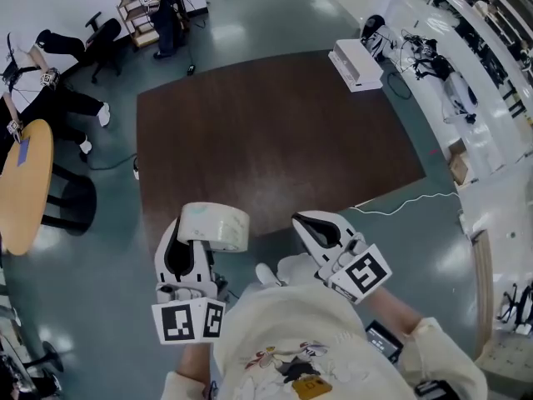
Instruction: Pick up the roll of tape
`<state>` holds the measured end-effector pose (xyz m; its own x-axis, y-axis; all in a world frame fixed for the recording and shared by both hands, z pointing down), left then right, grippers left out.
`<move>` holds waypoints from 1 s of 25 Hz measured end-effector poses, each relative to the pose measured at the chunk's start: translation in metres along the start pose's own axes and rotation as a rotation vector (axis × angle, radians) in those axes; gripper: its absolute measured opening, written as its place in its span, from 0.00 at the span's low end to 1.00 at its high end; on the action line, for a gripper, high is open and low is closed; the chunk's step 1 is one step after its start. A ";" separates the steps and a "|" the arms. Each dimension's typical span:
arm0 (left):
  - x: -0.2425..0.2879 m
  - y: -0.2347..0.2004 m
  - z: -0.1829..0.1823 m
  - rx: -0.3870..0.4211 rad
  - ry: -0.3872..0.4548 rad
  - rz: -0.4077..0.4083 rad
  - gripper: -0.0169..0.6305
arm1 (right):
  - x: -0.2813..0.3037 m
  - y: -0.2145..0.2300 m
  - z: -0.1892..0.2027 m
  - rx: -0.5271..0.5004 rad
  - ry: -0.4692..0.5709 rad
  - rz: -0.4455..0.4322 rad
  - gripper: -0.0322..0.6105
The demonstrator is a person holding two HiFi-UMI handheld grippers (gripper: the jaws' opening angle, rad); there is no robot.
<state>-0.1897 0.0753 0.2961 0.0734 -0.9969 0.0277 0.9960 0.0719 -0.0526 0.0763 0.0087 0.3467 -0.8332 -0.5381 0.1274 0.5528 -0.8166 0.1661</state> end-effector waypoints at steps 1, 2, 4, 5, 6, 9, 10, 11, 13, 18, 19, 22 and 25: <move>-0.004 0.001 0.000 0.001 0.004 -0.007 0.16 | -0.001 -0.002 -0.003 -0.014 0.012 -0.005 0.06; -0.009 0.002 -0.001 0.004 0.008 -0.015 0.16 | -0.002 -0.003 -0.005 -0.023 0.024 -0.010 0.06; -0.018 0.005 -0.002 0.015 0.016 -0.029 0.16 | -0.003 -0.008 -0.010 -0.032 0.043 -0.016 0.06; -0.023 0.006 -0.002 0.023 0.022 -0.034 0.16 | -0.004 -0.010 -0.013 -0.037 0.051 -0.020 0.06; -0.027 0.008 -0.002 0.027 0.028 -0.037 0.16 | -0.005 -0.013 -0.015 -0.044 0.059 -0.025 0.06; -0.038 0.013 0.000 0.008 0.034 -0.036 0.16 | -0.007 -0.019 -0.019 -0.061 0.086 -0.037 0.06; -0.040 0.015 0.002 0.002 0.031 -0.034 0.16 | -0.007 -0.021 -0.020 -0.066 0.091 -0.035 0.06; -0.043 0.017 0.005 0.003 0.025 -0.033 0.16 | -0.008 -0.022 -0.020 -0.071 0.088 -0.028 0.06; -0.047 0.021 0.011 0.009 0.009 -0.027 0.16 | -0.008 -0.024 -0.019 -0.077 0.066 -0.004 0.06; -0.052 0.026 0.026 0.017 -0.038 -0.019 0.16 | -0.011 -0.025 -0.019 -0.079 0.063 -0.001 0.06; -0.052 0.026 0.028 0.015 -0.043 -0.021 0.16 | -0.012 -0.024 -0.020 -0.080 0.066 0.001 0.06; -0.053 0.025 0.032 0.005 -0.054 -0.019 0.16 | -0.012 -0.025 -0.020 -0.072 0.066 0.006 0.06; -0.054 0.023 0.035 0.002 -0.063 -0.012 0.16 | -0.009 -0.028 -0.020 -0.069 0.055 0.004 0.06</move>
<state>-0.1690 0.1315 0.3282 0.0649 -0.9937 0.0909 0.9969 0.0605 -0.0500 0.0682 0.0326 0.3209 -0.8317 -0.5503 0.0736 0.5552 -0.8259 0.0982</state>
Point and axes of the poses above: the fingertips, and each gripper's own axes: x forward along the fingers, y to its right, z out of its underside, the point moved 10 cm from there along -x, backward along the fingers, and after that the axes turned 6 degrees about x, right-handed, at the moved point
